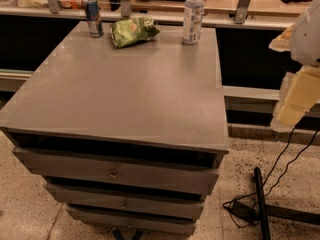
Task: Pick green jalapeno chip bag
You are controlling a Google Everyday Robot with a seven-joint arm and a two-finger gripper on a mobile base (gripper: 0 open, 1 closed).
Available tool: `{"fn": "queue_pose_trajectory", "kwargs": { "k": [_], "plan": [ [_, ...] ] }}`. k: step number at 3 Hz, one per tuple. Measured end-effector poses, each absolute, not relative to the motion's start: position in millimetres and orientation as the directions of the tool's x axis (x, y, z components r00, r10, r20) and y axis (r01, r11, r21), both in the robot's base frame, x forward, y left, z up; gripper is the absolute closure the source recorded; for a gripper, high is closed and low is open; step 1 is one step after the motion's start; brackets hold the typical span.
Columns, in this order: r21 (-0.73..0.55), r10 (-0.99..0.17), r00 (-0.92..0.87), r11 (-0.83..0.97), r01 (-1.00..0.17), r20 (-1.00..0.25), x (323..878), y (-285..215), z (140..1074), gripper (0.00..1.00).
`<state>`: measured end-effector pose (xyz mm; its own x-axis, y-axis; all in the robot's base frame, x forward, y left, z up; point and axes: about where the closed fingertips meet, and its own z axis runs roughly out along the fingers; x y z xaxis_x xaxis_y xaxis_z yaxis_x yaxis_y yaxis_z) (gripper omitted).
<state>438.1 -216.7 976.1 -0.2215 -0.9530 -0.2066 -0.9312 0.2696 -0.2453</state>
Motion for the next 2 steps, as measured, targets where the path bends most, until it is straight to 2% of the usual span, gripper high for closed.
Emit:
{"fn": "queue_pose_trajectory", "kwargs": {
  "k": [1, 2],
  "plan": [
    [-0.246, -0.953, -0.221, 0.27, -0.931, -0.207, 438, -217, 976, 0.0],
    [-0.25, -0.919, -0.221, 0.31, -0.918, -0.327, 450, -206, 982, 0.0]
  ]
}}
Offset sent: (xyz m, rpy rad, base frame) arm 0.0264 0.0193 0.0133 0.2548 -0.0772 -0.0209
